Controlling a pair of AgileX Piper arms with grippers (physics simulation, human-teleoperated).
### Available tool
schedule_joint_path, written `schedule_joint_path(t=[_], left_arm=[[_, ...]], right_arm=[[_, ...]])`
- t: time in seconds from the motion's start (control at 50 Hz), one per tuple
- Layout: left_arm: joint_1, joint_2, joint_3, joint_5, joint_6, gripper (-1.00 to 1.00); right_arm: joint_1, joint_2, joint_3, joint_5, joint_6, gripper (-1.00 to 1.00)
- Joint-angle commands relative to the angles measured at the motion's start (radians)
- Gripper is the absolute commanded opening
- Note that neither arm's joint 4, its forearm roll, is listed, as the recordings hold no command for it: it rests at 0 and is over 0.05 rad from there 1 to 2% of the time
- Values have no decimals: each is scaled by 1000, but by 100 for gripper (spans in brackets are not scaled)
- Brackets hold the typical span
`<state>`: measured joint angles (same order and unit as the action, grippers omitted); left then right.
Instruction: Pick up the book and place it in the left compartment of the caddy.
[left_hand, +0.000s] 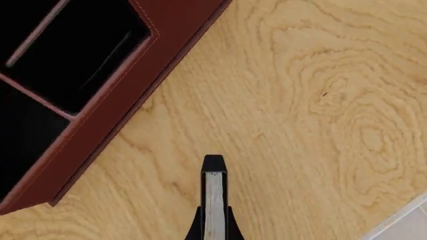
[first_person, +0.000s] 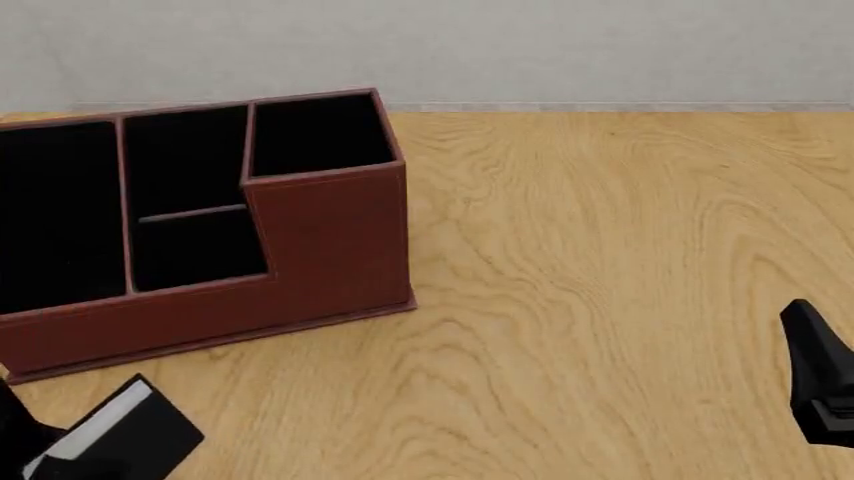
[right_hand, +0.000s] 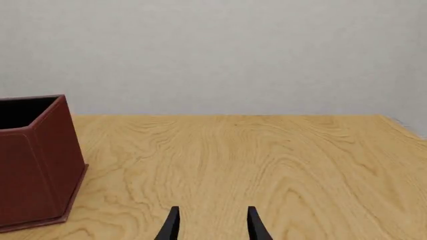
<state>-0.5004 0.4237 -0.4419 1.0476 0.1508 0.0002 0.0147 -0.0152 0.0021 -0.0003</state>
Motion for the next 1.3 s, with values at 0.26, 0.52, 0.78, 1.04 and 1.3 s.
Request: schedule_joint_path(t=[0.26, 0.52, 0.78, 1.04, 1.3], left_arm=[[291, -80, -164, 172, -9, -100], [369, -70, -192, 172, -40, -100], [448, -35, -278, 172, -52, -100], [543, 13, -378, 172, -68, -100], [594, 93, -437, 172, -99, -100]], right_arm=[[0, -4, 4, 0, 0, 100], [0, -4, 4, 0, 0, 100], [0, -4, 4, 0, 0, 100], [0, -4, 4, 0, 0, 100], [0, -4, 4, 0, 0, 100]])
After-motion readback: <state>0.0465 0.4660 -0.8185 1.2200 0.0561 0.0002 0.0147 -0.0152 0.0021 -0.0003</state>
